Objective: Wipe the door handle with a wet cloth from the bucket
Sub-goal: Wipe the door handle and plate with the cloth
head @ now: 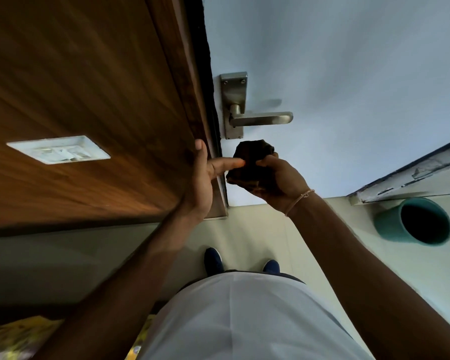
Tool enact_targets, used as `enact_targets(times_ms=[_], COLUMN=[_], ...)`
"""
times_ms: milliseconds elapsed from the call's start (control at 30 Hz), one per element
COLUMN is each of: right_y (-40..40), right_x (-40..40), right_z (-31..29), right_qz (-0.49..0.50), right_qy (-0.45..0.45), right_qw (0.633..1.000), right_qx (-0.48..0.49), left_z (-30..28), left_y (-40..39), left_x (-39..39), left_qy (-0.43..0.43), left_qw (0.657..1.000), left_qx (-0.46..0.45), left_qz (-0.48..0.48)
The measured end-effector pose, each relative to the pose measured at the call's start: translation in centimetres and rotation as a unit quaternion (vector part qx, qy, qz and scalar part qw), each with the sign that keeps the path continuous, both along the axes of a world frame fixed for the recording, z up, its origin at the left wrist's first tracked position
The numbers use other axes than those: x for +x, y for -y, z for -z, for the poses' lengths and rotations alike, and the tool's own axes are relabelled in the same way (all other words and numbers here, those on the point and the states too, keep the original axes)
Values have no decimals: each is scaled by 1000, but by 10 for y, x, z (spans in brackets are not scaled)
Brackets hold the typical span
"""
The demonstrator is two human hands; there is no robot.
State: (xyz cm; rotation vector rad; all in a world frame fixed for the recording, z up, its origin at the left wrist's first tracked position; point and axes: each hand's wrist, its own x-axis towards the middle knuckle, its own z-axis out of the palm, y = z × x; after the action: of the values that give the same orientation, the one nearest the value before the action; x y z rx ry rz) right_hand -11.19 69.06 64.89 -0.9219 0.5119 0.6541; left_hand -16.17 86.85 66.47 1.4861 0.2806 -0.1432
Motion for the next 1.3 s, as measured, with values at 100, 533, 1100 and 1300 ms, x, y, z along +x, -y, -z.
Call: enact_targets(times_ms=[100,533,1100,1300], right_y=[-1,-27,-42,-89], right_x=[-4,-6,21,11], right_z=[-4,-9,7,-17], right_qz=[8,157,139,80], right_qy=[13,614,510,538], right_qw=[999,526,615,617], right_qx=[-31,-568,-586,-569], left_z=[-2,-15,-5,1], left_y=[-3,-29,-49,-51], left_x=[-11,5,31,34], left_qy=[130,359,381,385], left_qw=[972,714,670,659], left_qx=[161,584,626,637], left_qz=[-111,-142,-117,-110])
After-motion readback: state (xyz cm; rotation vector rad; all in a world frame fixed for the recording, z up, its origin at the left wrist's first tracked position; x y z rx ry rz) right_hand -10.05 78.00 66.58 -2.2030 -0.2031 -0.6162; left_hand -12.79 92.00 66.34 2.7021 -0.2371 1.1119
